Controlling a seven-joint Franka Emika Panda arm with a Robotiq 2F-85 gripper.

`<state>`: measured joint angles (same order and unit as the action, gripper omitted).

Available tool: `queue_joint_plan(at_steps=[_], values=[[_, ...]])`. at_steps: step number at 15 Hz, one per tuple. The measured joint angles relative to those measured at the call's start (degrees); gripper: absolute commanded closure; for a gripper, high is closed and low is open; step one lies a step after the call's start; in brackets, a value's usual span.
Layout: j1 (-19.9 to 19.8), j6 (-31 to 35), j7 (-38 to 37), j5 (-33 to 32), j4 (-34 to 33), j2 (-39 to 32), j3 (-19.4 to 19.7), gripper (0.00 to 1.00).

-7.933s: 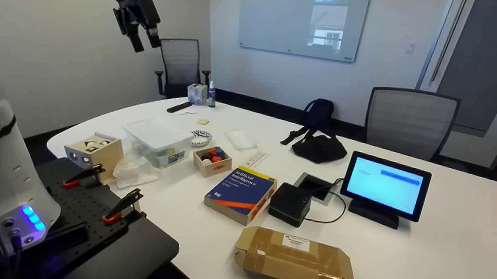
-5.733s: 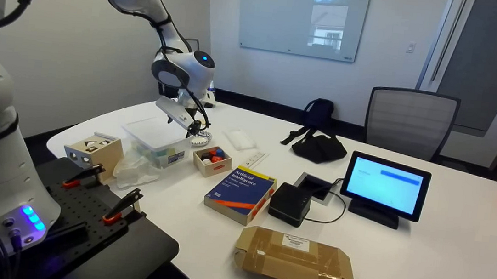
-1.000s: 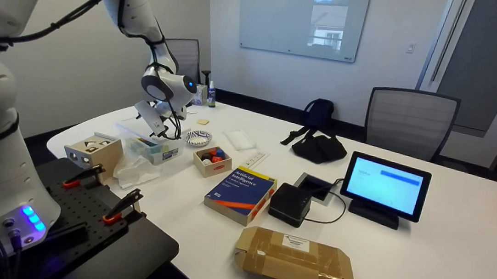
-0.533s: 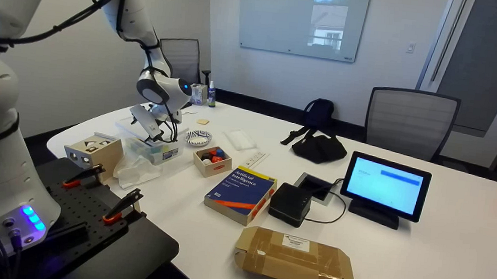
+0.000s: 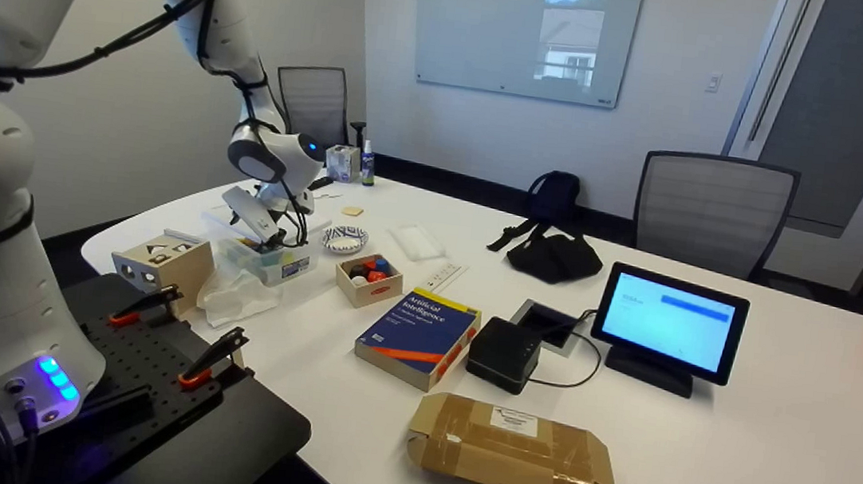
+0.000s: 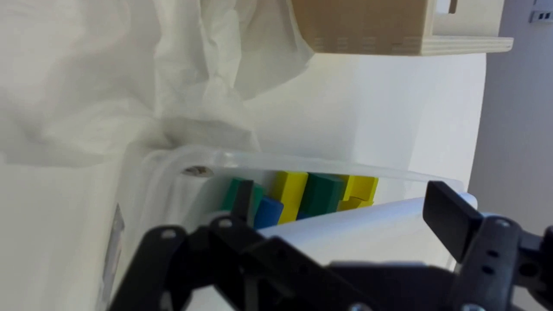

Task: Remove the white lid from the lunchbox and put it on the table

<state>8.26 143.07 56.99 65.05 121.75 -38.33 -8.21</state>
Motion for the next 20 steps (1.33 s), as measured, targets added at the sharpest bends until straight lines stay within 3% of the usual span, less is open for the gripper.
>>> queue_joint_plan(at_steps=[8,14,20], values=[[-0.1,14.4,4.1,1.6,0.7,-1.6,-4.3,0.00],[-0.9,16.8,11.0,7.0,-1.1,-2.2,-6.2,0.00],[-1.2,19.8,23.6,13.2,-4.2,-4.4,-8.9,0.00]])
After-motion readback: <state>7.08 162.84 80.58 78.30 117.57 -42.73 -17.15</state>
